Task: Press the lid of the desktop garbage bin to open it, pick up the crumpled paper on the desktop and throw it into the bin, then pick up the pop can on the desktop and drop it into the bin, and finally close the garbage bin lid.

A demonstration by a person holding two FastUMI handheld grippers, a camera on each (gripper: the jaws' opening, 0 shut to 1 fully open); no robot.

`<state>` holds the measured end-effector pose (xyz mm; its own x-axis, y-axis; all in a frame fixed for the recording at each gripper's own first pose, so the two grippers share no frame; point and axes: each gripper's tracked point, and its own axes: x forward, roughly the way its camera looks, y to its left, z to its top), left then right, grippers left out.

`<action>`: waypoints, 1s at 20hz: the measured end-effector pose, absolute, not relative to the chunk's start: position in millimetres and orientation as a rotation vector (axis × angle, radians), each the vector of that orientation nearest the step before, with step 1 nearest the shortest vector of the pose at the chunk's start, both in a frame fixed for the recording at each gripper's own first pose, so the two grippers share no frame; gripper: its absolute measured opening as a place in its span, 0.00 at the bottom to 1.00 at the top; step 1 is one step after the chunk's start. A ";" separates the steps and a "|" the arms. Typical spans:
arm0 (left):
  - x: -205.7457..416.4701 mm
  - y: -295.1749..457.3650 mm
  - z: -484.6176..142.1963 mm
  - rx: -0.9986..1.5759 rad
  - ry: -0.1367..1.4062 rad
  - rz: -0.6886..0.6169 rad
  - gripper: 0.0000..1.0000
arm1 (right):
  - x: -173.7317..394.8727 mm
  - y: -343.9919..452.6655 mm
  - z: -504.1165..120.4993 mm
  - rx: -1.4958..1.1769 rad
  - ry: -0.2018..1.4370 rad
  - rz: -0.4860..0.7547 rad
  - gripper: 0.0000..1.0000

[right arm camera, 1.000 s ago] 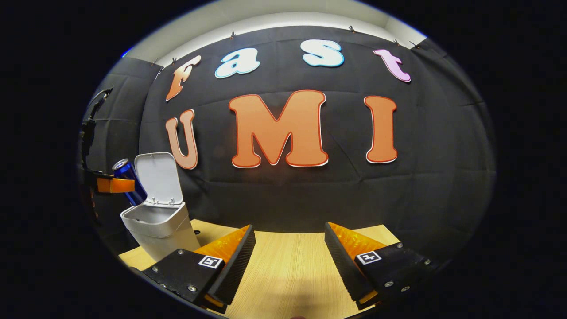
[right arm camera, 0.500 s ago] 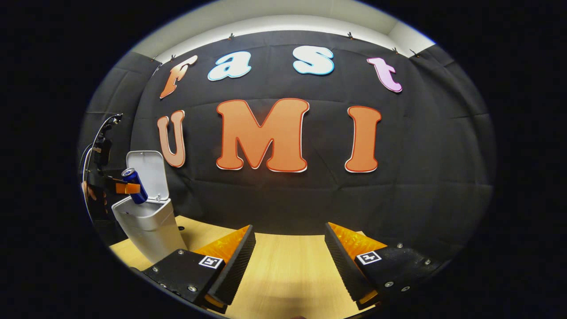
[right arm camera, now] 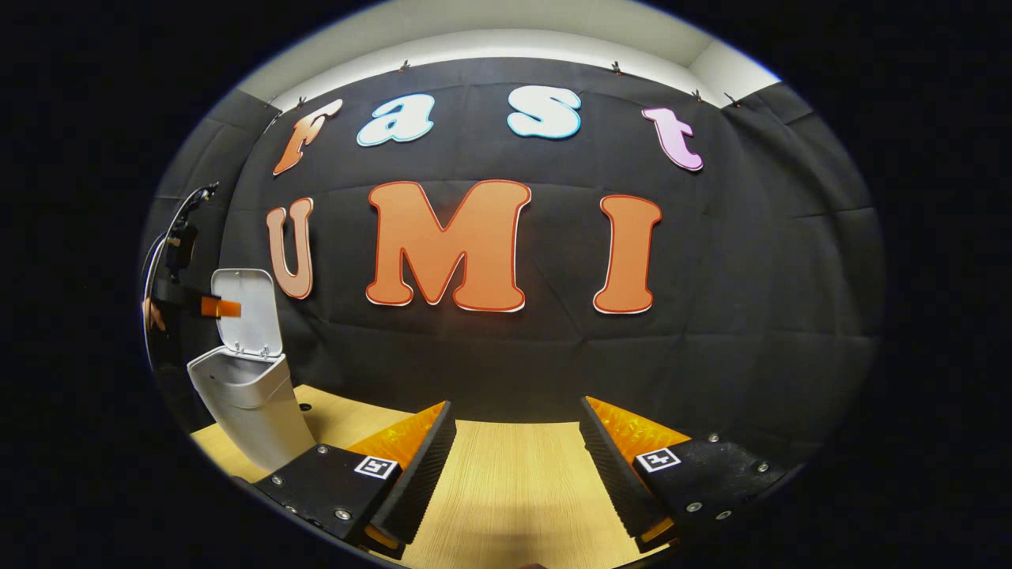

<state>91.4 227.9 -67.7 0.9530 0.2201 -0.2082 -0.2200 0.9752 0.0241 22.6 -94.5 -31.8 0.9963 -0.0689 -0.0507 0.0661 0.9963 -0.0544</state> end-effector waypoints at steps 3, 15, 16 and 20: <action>109.4 241.7 -21.3 0.016 0.148 0.245 0.95 | 23.6 -93.2 -33.1 -0.051 0.055 -0.064 0.93; 190.1 287.0 -0.8 -0.009 0.284 0.270 0.94 | 20.6 -101.3 -34.3 -0.037 0.055 -0.080 0.94; 191.5 290.4 -10.2 -0.006 0.311 0.278 0.94 | 20.1 -101.5 -34.3 -0.036 0.053 -0.082 0.94; 186.2 288.0 -28.1 -0.039 0.394 0.257 0.94 | 20.2 -97.6 -32.1 -0.043 0.046 -0.075 0.93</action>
